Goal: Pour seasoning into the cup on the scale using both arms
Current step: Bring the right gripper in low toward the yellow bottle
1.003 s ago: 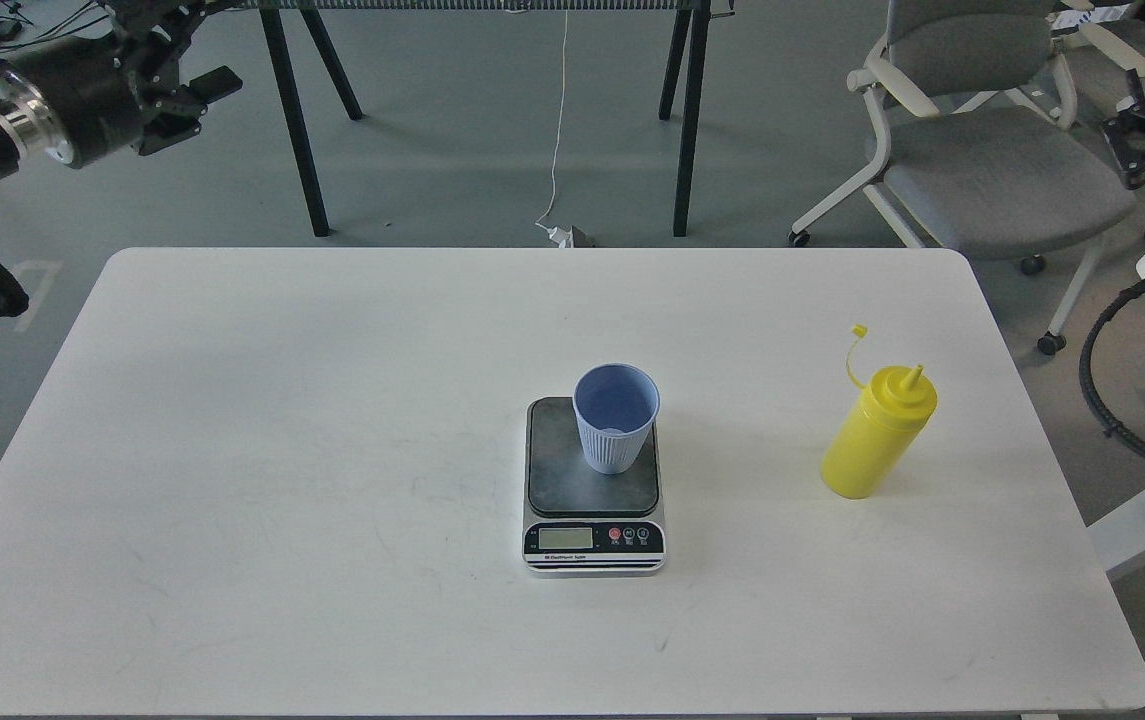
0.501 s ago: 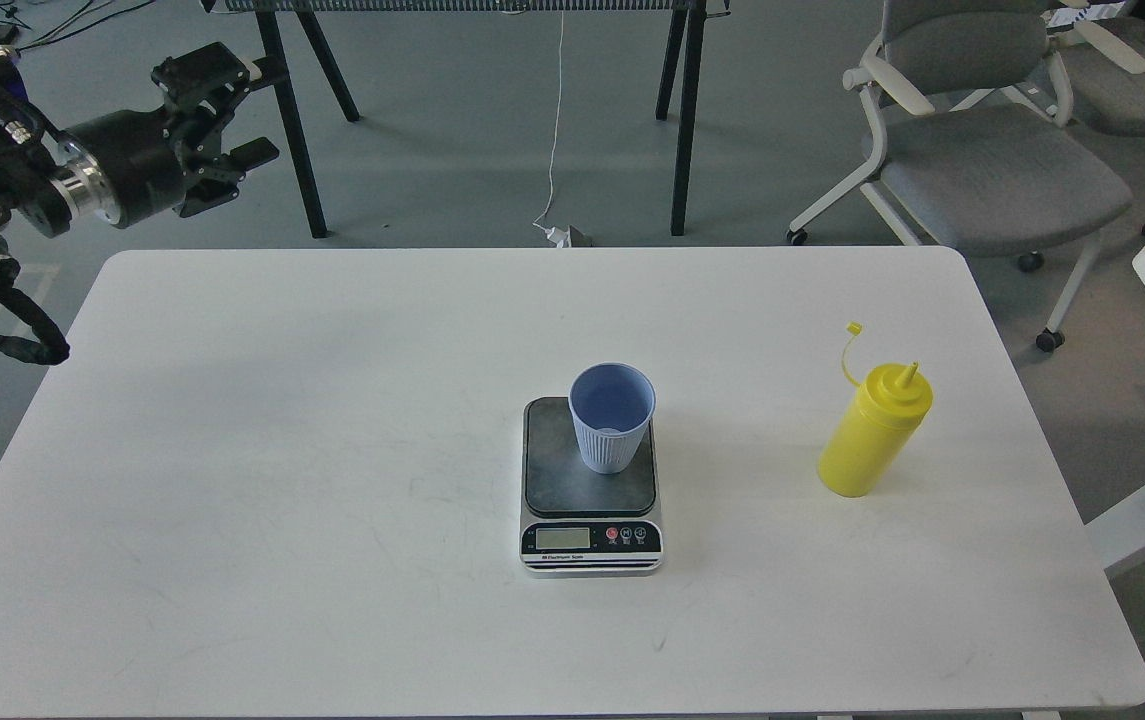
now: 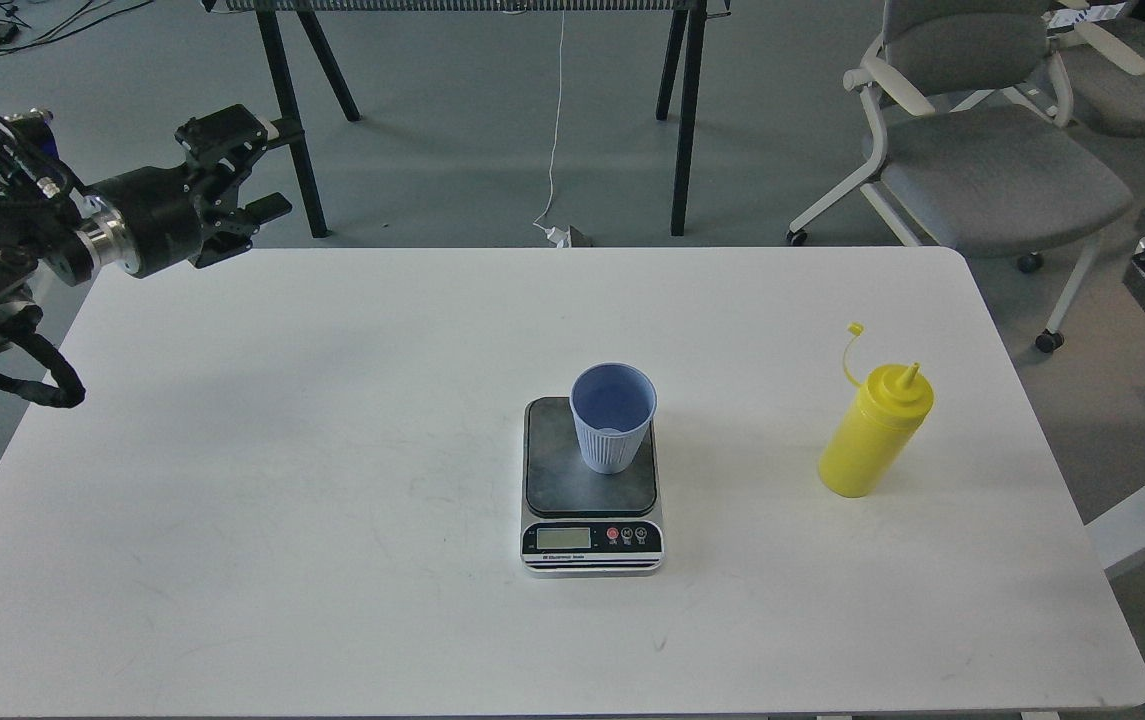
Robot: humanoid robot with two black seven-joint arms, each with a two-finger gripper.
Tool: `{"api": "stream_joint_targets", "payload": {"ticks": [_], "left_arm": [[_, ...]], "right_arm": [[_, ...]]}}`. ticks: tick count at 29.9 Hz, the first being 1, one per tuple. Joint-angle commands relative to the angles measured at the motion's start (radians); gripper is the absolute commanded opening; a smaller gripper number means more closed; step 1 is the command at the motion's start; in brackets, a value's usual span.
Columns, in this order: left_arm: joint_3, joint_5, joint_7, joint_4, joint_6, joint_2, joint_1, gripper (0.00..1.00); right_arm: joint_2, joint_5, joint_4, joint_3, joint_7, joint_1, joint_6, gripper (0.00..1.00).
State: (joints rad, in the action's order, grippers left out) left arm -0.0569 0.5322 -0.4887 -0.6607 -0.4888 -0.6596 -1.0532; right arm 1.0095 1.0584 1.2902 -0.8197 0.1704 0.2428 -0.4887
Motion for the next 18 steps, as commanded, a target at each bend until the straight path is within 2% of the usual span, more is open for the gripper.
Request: {"api": "stream_joint_targets", "payload": {"ticks": [1, 4, 9, 18], "left_arm": [[0.000, 0.000, 0.000, 0.001, 0.000, 0.000, 0.005, 0.99], [0.000, 0.000, 0.000, 0.000, 0.000, 0.000, 0.006, 0.99], [0.000, 0.000, 0.000, 0.001, 0.000, 0.017, 0.007, 0.99], [0.002, 0.002, 0.000, 0.001, 0.000, 0.031, 0.024, 0.99]], "right_arm": [[-0.006, 0.000, 0.020, 0.001, 0.029, -0.095, 0.000, 0.99], [-0.006, -0.011, 0.012, 0.001, 0.058, -0.172, 0.000, 0.99], [-0.021, -0.032, 0.008, 0.004, 0.041, -0.270, 0.000, 0.99], [-0.182, -0.190, 0.009, 0.008, 0.032, -0.295, 0.000, 0.99]]}}
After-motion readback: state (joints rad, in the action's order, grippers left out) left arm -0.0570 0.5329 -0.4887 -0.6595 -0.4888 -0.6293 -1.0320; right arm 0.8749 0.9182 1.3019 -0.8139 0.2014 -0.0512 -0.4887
